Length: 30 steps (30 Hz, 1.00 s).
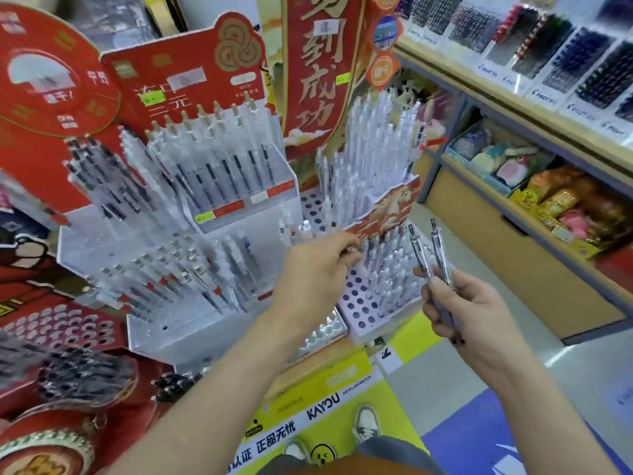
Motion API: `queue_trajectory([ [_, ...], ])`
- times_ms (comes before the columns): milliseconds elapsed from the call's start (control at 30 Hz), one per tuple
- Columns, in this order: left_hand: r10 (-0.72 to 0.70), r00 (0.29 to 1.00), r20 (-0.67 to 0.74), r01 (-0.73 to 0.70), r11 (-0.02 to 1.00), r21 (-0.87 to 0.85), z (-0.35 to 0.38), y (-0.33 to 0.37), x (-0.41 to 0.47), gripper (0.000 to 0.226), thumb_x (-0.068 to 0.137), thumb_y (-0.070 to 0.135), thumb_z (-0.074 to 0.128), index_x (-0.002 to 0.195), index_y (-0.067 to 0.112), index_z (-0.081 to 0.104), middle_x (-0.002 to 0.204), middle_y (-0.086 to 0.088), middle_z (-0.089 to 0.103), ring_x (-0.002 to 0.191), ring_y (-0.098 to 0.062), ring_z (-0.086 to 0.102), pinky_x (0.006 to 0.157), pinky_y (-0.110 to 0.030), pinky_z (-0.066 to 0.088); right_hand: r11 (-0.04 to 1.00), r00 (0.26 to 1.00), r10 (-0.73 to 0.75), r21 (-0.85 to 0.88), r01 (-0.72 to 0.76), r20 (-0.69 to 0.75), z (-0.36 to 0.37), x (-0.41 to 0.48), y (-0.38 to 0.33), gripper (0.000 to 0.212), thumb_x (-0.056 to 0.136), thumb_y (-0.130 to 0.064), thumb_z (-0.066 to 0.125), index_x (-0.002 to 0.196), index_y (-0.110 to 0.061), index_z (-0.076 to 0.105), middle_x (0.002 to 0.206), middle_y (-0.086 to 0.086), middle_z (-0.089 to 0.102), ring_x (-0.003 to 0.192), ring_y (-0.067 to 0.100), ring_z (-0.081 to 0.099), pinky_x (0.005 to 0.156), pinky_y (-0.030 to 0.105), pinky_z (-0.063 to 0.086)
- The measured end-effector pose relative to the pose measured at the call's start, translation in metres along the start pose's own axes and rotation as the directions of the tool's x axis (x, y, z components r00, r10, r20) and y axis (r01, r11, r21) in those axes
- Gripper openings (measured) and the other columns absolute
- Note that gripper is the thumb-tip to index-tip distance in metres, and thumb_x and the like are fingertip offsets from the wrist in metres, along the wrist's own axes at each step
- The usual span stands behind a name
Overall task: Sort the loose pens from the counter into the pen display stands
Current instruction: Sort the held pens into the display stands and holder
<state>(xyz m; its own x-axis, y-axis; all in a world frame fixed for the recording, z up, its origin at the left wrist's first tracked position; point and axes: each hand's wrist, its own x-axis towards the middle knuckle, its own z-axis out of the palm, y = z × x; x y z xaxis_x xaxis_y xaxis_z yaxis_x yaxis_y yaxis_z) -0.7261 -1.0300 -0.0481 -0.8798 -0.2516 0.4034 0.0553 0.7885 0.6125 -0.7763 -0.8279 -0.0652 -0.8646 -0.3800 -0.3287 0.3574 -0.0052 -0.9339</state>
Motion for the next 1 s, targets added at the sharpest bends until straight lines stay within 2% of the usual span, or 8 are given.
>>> queue_trajectory([
  [100,0.009,1.000,0.022,-0.011,0.996,0.087,0.031,-0.007,0.001,0.006,0.086,0.009,0.067,0.091,0.006,0.068,0.076,-0.008,0.071,0.065,-0.025,0.065,0.057,-0.038,0.054,1.000,1.000,0.010,0.027,-0.010,0.005,-0.012,0.006,-0.005,0.014,0.099,-0.007,0.047,0.105,-0.010,0.059,0.073,0.005,0.057,0.056,0.014,0.048,0.041,0.018,0.032],
  [200,0.006,0.998,0.055,-0.015,0.987,0.162,0.047,-0.010,0.003,0.004,0.086,0.005,0.068,0.089,0.002,0.066,0.073,-0.011,0.069,0.065,-0.027,0.065,0.055,-0.041,0.054,0.999,1.000,0.020,0.033,-0.021,0.021,-0.022,0.013,-0.007,0.014,0.099,-0.007,0.048,0.103,-0.012,0.060,0.071,0.005,0.061,0.056,0.015,0.049,0.042,0.018,0.034],
  [333,-0.064,0.997,0.038,0.059,0.991,0.123,0.060,-0.012,0.010,0.009,0.083,0.000,0.069,0.092,0.003,0.069,0.078,-0.011,0.072,0.072,-0.025,0.069,0.061,-0.039,0.057,0.999,0.999,0.022,0.028,-0.023,0.047,-0.030,0.025,-0.010,0.015,0.098,-0.005,0.047,0.102,-0.011,0.060,0.069,0.005,0.063,0.055,0.015,0.050,0.042,0.019,0.034],
  [467,-0.070,0.995,0.068,0.061,0.990,0.131,0.068,-0.016,0.015,0.007,0.084,0.009,0.066,0.089,0.006,0.069,0.077,-0.008,0.072,0.074,-0.023,0.069,0.064,-0.037,0.056,1.000,0.996,0.026,0.011,-0.027,0.082,-0.037,0.036,-0.013,0.016,0.098,-0.005,0.048,0.101,-0.012,0.061,0.070,0.006,0.063,0.054,0.015,0.050,0.042,0.020,0.034],
  [667,-0.022,0.969,0.245,-0.022,0.984,0.177,0.078,-0.023,0.026,0.011,0.081,0.013,0.064,0.082,0.004,0.070,0.077,-0.006,0.071,0.073,-0.024,0.068,0.065,-0.036,0.056,0.997,0.989,0.069,0.024,-0.073,0.130,-0.041,0.051,-0.017,0.013,0.096,-0.007,0.050,0.102,-0.010,0.061,0.071,0.006,0.065,0.054,0.016,0.050,0.042,0.019,0.034],
  [833,0.018,0.931,0.365,-0.114,0.963,0.246,0.089,-0.034,0.033,0.016,0.071,0.001,0.077,0.084,0.009,0.074,0.081,-0.003,0.061,0.073,-0.024,0.058,0.060,-0.035,0.053,0.988,0.983,0.109,0.091,-0.124,0.150,-0.045,0.062,-0.017,0.015,0.092,-0.004,0.052,0.099,-0.007,0.066,0.067,0.000,0.060,0.056,0.018,0.049,0.041,0.019,0.033],
  [933,0.042,0.925,0.377,-0.156,0.948,0.278,0.093,-0.033,0.036,0.010,0.074,0.007,0.079,0.083,0.010,0.075,0.075,-0.005,0.056,0.068,-0.025,0.054,0.055,-0.036,0.051,0.975,0.976,0.121,0.161,-0.151,0.181,-0.047,0.065,-0.018,0.019,0.086,0.000,0.055,0.100,-0.003,0.067,0.067,0.003,0.055,0.057,0.018,0.051,0.041,0.020,0.035],
  [1000,0.049,0.920,0.388,-0.165,0.948,0.271,0.093,-0.027,0.039,0.008,0.082,0.017,0.074,0.087,0.011,0.076,0.076,-0.006,0.059,0.071,-0.026,0.058,0.059,-0.035,0.053,0.964,0.969,0.128,0.205,-0.171,0.210,-0.048,0.066,-0.019,0.023,0.079,-0.004,0.058,0.100,-0.002,0.067,0.066,0.004,0.055,0.056,0.017,0.054,0.042,0.020,0.038],
])
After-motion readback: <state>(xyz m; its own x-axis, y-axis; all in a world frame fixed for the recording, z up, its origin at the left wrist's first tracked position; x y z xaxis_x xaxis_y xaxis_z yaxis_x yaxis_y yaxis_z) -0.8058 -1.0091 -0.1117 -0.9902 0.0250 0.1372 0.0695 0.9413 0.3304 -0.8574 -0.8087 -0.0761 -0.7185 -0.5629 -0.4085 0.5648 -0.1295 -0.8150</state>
